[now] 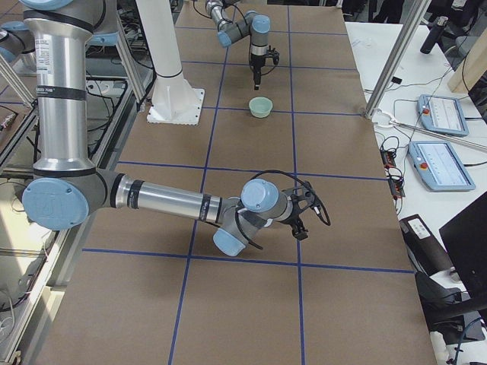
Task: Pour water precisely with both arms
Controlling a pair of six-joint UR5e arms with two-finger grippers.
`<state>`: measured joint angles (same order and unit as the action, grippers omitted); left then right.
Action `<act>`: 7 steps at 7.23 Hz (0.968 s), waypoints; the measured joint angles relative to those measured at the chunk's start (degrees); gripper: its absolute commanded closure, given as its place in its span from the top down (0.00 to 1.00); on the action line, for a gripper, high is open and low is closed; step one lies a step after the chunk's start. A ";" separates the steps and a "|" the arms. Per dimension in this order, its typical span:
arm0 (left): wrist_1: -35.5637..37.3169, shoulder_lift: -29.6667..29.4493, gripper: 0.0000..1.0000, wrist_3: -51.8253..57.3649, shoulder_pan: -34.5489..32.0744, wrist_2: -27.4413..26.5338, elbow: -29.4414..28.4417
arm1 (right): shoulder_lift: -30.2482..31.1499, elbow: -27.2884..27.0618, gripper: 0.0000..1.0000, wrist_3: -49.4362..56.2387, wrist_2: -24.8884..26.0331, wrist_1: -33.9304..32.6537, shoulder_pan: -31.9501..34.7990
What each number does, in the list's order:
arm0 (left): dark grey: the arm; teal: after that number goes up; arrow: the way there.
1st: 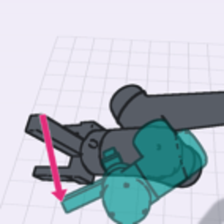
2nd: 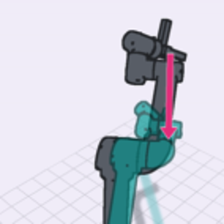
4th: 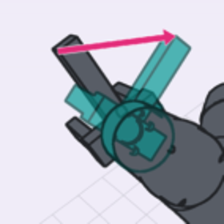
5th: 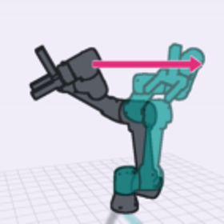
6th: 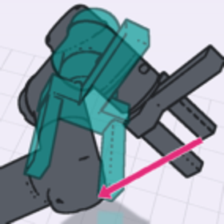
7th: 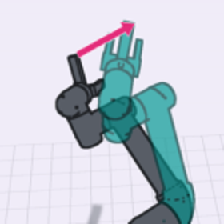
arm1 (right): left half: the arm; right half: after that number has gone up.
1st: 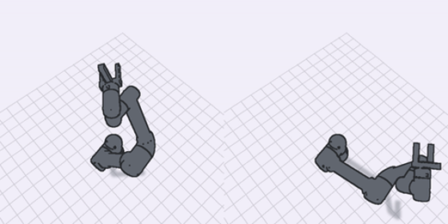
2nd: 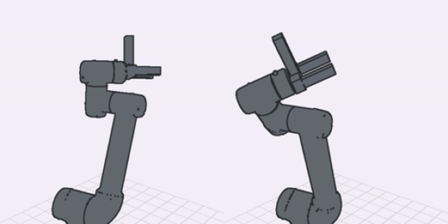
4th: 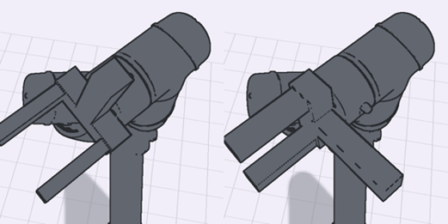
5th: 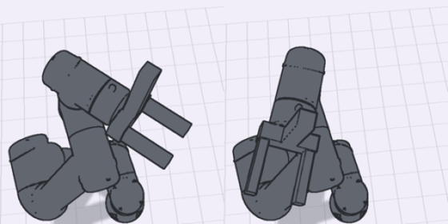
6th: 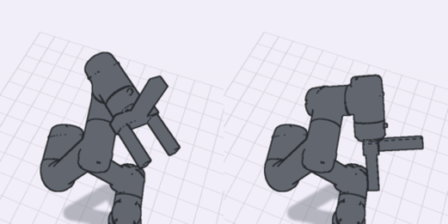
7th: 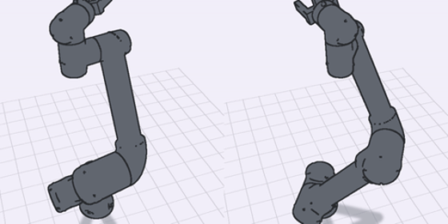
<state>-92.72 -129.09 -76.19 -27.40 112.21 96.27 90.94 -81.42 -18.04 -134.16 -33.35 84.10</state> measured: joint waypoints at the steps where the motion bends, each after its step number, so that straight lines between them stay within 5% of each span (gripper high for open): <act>1: -0.31 -1.56 0.97 -0.25 2.29 -2.14 -1.70 | -1.48 -0.03 0.99 6.23 0.86 -7.51 0.50; 3: -0.57 -4.27 0.95 0.00 2.53 -3.31 -4.44 | -4.06 -0.04 0.99 13.78 0.83 -18.74 1.18; 7: -4.61 -5.10 0.91 0.27 -0.80 -3.40 -8.18 | -5.63 -0.06 0.99 16.97 -1.12 -25.60 1.29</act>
<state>-97.34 -134.19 -75.92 -28.20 108.81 88.09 85.30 -81.49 -1.08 -135.28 -58.95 85.39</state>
